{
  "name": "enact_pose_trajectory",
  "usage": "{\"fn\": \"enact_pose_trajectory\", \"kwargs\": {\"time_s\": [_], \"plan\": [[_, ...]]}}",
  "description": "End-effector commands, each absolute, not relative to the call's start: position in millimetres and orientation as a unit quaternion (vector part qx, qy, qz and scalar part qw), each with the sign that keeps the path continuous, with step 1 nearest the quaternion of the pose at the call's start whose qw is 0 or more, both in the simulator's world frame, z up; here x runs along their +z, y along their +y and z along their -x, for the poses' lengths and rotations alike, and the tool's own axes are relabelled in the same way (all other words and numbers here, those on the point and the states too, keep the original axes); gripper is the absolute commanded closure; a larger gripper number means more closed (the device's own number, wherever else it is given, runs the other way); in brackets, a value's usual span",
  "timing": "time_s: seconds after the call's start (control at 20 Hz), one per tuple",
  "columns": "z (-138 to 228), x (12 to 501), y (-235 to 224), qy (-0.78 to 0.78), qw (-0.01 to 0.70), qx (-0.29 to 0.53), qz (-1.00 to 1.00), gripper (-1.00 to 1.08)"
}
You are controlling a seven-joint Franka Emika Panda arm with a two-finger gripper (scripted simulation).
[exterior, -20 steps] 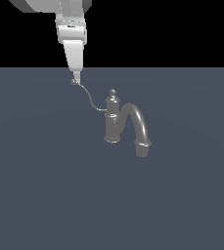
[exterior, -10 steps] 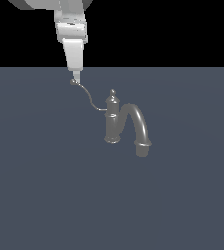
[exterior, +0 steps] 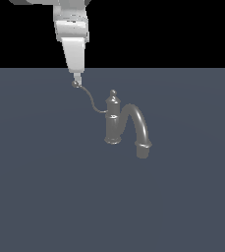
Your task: Turn on the faucet by rotating a designated handle.
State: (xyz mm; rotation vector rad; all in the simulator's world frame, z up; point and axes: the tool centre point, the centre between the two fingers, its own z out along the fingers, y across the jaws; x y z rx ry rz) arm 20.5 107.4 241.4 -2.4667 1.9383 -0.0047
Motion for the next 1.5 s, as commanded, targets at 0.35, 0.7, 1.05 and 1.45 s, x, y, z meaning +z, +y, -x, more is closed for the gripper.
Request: {"fn": "enact_pose_trajectory", "kwargs": {"time_s": [0.35,0.7,1.05,1.45], "plan": [[9.4,241.1,99.8,0.618,0.0,0.0,0.786,1.08],[16.3,243.1,91.2,0.622,0.003,-0.005,0.783,1.08],[34.1,242.4,66.7,0.621,0.002,-0.003,0.784,1.08],[55.1,241.7,37.4,0.619,0.001,-0.002,0.785,1.08]]}}
